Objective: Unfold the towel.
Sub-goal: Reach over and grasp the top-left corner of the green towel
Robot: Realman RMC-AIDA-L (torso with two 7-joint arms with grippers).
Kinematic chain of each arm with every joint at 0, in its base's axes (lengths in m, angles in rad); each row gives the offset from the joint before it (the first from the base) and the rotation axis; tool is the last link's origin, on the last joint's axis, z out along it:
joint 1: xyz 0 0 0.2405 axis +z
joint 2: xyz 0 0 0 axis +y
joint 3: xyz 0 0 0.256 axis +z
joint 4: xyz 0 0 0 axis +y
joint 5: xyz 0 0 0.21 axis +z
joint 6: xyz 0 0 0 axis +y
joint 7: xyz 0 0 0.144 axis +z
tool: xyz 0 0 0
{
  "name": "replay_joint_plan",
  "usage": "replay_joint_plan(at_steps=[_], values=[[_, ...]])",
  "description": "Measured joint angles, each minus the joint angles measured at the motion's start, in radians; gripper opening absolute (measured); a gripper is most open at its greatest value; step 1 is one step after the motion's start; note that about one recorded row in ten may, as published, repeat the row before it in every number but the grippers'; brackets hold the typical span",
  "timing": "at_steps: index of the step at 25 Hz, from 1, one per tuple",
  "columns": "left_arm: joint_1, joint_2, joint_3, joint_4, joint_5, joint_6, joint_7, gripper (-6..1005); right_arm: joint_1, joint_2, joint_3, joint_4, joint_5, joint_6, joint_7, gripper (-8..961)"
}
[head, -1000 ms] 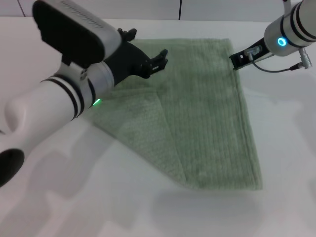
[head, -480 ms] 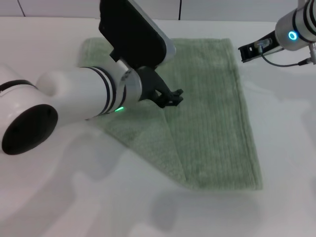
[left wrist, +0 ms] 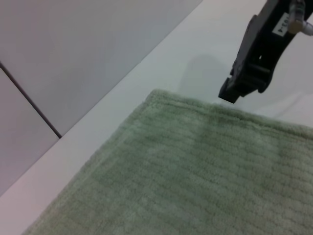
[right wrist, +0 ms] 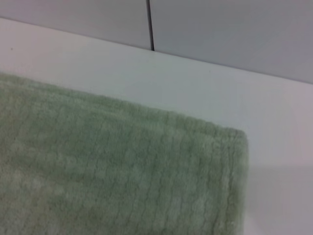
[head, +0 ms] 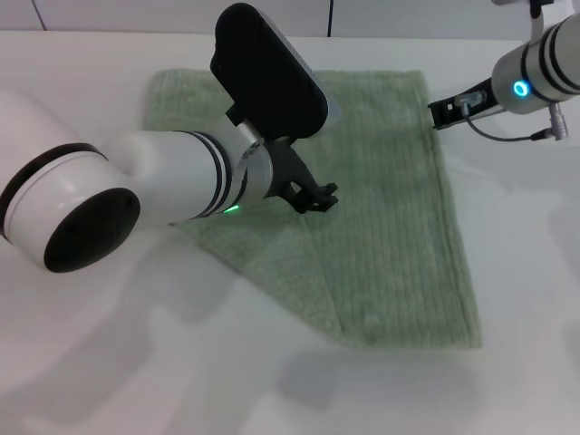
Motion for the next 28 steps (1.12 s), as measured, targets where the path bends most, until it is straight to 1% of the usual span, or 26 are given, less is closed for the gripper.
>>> replay_joint_plan(at_steps=[14,18,22,28], values=[[-0.014,0.0,0.003,0.034,0.004,0.019,0.005,842,0.007,0.004,-0.001,-0.061,0.025,-0.052,-0.042,25],[-0.031,0.0,0.003,0.064,0.003,0.024,0.005,842,0.014,0.005,-0.001,-0.089,0.027,-0.076,-0.058,27],[-0.045,0.0,0.003,0.089,0.0,0.025,0.001,842,0.01,0.007,-0.001,-0.093,0.031,-0.099,-0.064,28],[-0.047,-0.001,0.003,0.094,0.0,0.026,0.002,841,0.011,0.008,-0.004,-0.104,0.054,-0.109,-0.073,31]])
